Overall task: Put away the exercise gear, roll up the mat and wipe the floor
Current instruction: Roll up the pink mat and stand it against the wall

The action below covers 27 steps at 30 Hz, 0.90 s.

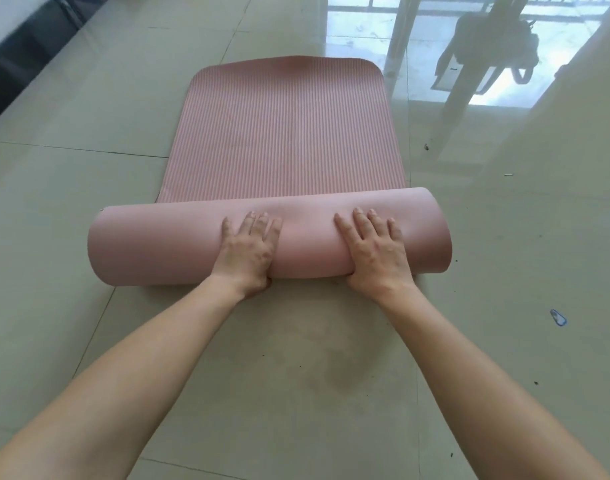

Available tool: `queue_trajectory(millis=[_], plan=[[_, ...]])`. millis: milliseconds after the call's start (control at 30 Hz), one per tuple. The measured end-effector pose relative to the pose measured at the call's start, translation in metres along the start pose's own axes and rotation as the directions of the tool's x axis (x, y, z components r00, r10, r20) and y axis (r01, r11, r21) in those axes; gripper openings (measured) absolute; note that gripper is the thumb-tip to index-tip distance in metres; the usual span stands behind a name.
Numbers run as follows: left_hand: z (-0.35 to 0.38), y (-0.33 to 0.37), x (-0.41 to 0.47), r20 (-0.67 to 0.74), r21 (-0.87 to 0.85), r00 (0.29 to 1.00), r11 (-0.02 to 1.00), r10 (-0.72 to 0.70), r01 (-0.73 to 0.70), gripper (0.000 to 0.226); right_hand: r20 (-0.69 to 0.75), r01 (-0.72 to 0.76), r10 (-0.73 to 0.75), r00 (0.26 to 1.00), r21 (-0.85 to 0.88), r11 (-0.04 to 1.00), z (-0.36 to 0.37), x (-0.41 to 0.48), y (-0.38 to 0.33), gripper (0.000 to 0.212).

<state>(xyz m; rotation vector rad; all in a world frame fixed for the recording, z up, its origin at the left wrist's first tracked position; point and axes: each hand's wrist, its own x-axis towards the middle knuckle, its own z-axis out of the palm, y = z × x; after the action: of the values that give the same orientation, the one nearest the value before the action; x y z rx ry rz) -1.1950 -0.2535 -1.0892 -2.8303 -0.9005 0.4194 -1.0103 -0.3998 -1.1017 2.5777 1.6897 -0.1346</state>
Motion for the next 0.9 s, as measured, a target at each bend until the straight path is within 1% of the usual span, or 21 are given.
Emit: queue_trajectory(millis=[67, 133, 233, 300, 333, 400, 433, 467, 500, 533, 600, 633, 667, 700, 733, 767, 800, 833, 867, 900], plan=[[-0.012, -0.010, 0.002, 0.020, -0.083, 1.000, 0.996, 0.018, -0.016, 0.103, 0.029, 0.021, -0.022, 0.999, 0.034, 0.999, -0.018, 0.000, 0.001, 0.108], [-0.026, -0.017, 0.001, 0.071, -0.163, 0.996, 0.986, 0.044, -0.032, 0.100, 0.068, 0.034, -0.037, 0.997, 0.057, 0.998, -0.040, -0.004, 0.003, 0.106], [-0.049, -0.022, -0.011, 0.165, -0.288, 0.977, 0.954, 0.137, -0.086, 0.087, 0.189, 0.073, -0.088, 0.978, 0.082, 0.994, -0.073, -0.021, 0.007, 0.102], [-0.062, -0.021, -0.021, 0.269, -0.356, 0.937, 0.927, 0.222, -0.118, 0.074, 0.287, 0.093, -0.132, 0.949, 0.147, 0.985, -0.089, -0.034, 0.012, 0.102], [-0.065, -0.020, -0.026, 0.337, -0.408, 0.904, 0.907, 0.261, -0.110, 0.070, 0.335, 0.083, -0.146, 0.931, 0.196, 0.977, -0.095, -0.041, 0.014, 0.105], [-0.062, -0.017, -0.034, 0.460, -0.541, 0.829, 0.841, 0.318, -0.022, 0.067, 0.391, 0.067, -0.168, 0.905, 0.258, 0.964, -0.099, -0.055, 0.011, 0.111], [-0.059, -0.015, -0.036, 0.504, -0.585, 0.799, 0.810, 0.328, 0.036, 0.070, 0.389, 0.081, -0.175, 0.905, 0.247, 0.966, -0.097, -0.061, 0.008, 0.113], [-0.055, -0.014, -0.036, 0.522, -0.604, 0.786, 0.794, 0.331, 0.067, 0.075, 0.368, 0.100, -0.175, 0.913, 0.215, 0.971, -0.093, -0.067, 0.003, 0.112], [-0.054, -0.015, -0.035, 0.516, -0.614, 0.792, 0.786, 0.327, 0.076, 0.081, 0.325, 0.115, -0.169, 0.931, 0.180, 0.977, -0.089, -0.071, -0.003, 0.108], [-0.054, -0.017, -0.032, 0.492, -0.629, 0.813, 0.773, 0.311, 0.085, 0.089, 0.262, 0.124, -0.162, 0.951, 0.155, 0.980, -0.084, -0.075, -0.009, 0.101], [-0.060, -0.027, -0.024, 0.397, -0.649, 0.886, 0.756, 0.240, 0.086, 0.101, 0.145, 0.138, -0.160, 0.976, 0.151, 0.979, -0.073, -0.079, -0.017, 0.092], [-0.065, -0.033, -0.021, 0.325, -0.640, 0.929, 0.764, 0.178, 0.078, 0.099, 0.117, 0.150, -0.172, 0.978, 0.172, 0.974, -0.066, -0.078, -0.019, 0.094], [-0.068, -0.039, -0.020, 0.234, -0.608, 0.968, 0.790, 0.086, 0.076, 0.089, 0.118, 0.162, -0.187, 0.975, 0.190, 0.968, -0.059, -0.076, -0.020, 0.102], [-0.070, -0.045, -0.020, 0.129, -0.556, 0.991, 0.826, -0.026, 0.094, 0.074, 0.140, 0.171, -0.199, 0.970, 0.185, 0.968, -0.053, -0.073, -0.020, 0.114], [-0.069, -0.048, -0.023, 0.028, -0.486, 0.991, 0.865, -0.131, 0.128, 0.057, 0.166, 0.176, -0.202, 0.965, 0.158, 0.972, -0.046, -0.069, -0.019, 0.127], [-0.068, -0.049, -0.027, -0.054, -0.418, 0.978, 0.894, -0.200, 0.160, 0.044, 0.181, 0.174, -0.194, 0.964, 0.122, 0.977, -0.040, -0.063, -0.018, 0.138], [-0.064, -0.048, -0.032, -0.106, -0.371, 0.969, 0.913, -0.222, 0.169, 0.040, 0.185, 0.160, -0.176, 0.967, 0.099, 0.982, -0.036, -0.057, -0.018, 0.143], [-0.059, -0.046, -0.038, -0.121, -0.358, 0.970, 0.921, -0.209, 0.154, 0.044, 0.176, 0.142, -0.157, 0.972, 0.095, 0.985, -0.035, -0.050, -0.016, 0.144], [-0.055, -0.042, -0.044, -0.107, -0.360, 0.978, 0.924, -0.177, 0.127, 0.054, 0.163, 0.130, -0.146, 0.976, 0.103, 0.986, -0.035, -0.042, -0.015, 0.143], [-0.050, -0.038, -0.049, -0.080, -0.348, 0.987, 0.932, -0.140, 0.104, 0.069, 0.151, 0.129, -0.145, 0.978, 0.111, 0.985, -0.038, -0.033, -0.012, 0.142]])
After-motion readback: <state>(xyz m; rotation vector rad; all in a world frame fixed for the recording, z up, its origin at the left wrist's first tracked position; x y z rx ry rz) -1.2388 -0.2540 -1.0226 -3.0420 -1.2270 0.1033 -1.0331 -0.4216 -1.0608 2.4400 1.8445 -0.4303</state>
